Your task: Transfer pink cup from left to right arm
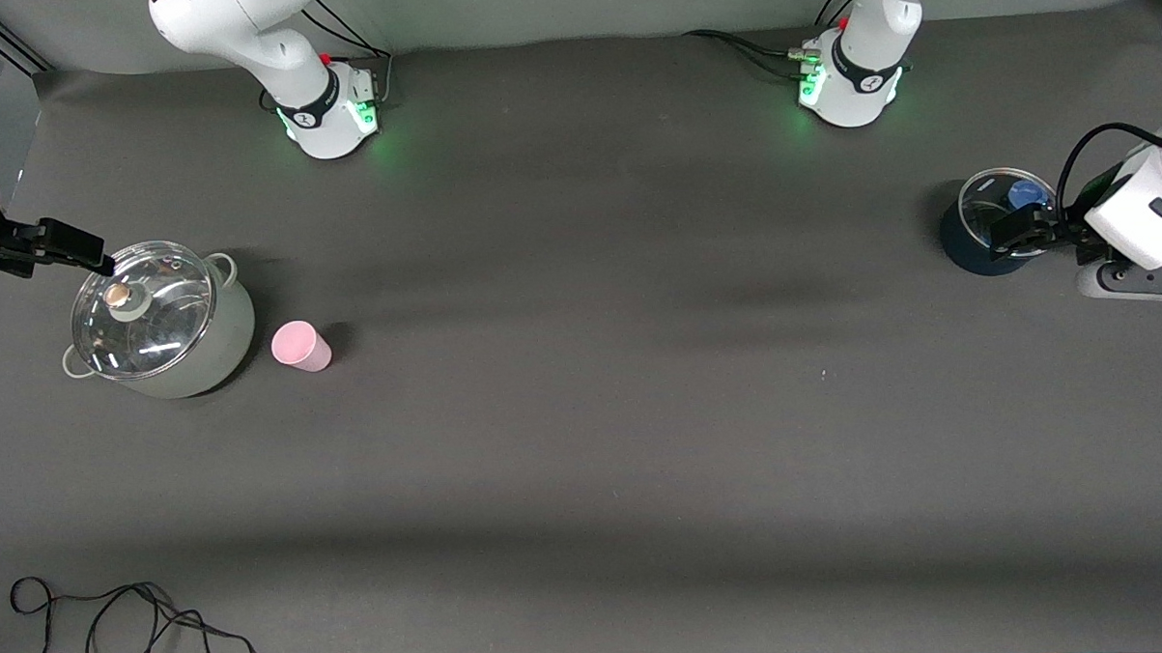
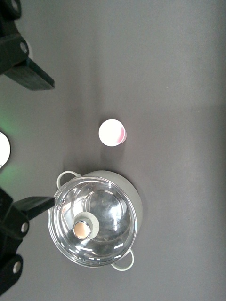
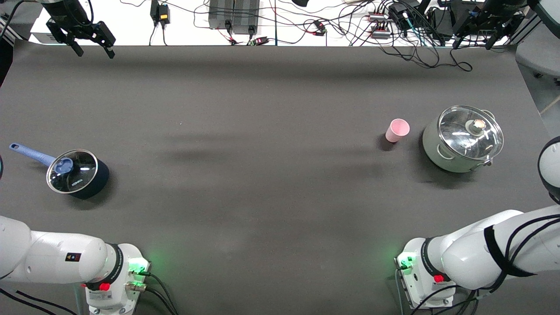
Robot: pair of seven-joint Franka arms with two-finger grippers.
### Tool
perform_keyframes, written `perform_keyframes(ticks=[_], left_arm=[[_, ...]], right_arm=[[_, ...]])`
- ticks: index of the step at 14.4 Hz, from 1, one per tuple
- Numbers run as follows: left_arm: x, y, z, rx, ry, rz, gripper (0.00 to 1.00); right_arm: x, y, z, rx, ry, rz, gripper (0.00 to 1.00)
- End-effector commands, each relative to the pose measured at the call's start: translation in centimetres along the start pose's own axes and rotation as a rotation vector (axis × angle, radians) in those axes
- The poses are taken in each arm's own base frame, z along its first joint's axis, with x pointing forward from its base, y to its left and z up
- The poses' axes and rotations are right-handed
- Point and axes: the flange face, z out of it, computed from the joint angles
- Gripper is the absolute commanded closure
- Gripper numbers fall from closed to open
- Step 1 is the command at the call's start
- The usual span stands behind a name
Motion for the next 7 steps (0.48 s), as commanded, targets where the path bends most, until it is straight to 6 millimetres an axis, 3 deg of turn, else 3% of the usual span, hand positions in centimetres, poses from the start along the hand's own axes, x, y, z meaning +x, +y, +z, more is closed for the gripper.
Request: perform_keyframes(ticks=[1,2,7], left_arm=[[0.2,0.1,-0.6,-0.010,0.017,-0.016,0.00],[0.2,0.1,-0.6,-0.010,0.018,-0.016,0.00],[0.3,0.0,-0.4,-0.006,0.013,-0.018,0.00]], right_arm=[[0.1,0.1,-0.4,-0.013,0.000,-0.015,0.00],[0.1,0.6,-0.3,-0.013,-0.002,-0.006,0.00],[0.3,-0.7,-0.4,-0.014,0.000,-0.032,0.00]])
